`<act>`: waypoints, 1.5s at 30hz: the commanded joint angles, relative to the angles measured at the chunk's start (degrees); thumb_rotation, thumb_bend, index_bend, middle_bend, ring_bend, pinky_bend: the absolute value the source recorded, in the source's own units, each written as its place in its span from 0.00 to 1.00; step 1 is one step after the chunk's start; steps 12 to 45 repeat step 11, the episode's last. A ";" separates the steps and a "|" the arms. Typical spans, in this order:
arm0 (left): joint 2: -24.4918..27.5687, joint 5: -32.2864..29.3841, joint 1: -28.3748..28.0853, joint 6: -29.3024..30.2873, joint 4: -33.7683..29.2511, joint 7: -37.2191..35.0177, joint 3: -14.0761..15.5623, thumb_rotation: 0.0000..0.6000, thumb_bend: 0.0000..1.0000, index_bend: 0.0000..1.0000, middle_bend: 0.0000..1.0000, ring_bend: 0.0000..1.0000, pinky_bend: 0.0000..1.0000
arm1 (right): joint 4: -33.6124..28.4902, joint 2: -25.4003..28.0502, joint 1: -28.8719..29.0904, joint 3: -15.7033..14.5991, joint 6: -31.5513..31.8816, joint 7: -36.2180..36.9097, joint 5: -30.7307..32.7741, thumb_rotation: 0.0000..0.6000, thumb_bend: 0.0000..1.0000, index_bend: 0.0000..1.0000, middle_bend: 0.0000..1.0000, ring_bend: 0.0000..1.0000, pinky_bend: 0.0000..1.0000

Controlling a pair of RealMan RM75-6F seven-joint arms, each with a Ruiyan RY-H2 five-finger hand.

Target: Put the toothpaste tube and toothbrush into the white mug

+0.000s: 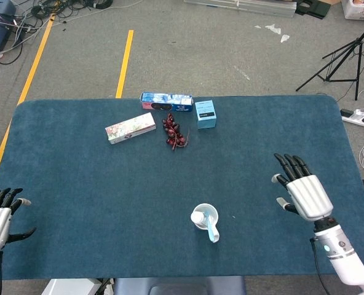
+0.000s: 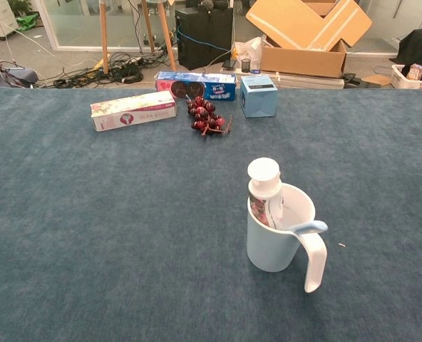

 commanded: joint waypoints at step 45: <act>-1.88 2.63 -1.29 -1.67 2.12 -2.07 1.02 1.00 0.07 0.36 0.19 0.09 0.10 | 5.31 -3.87 -9.82 -0.14 9.52 8.40 -2.57 1.00 0.13 0.43 0.06 0.00 0.11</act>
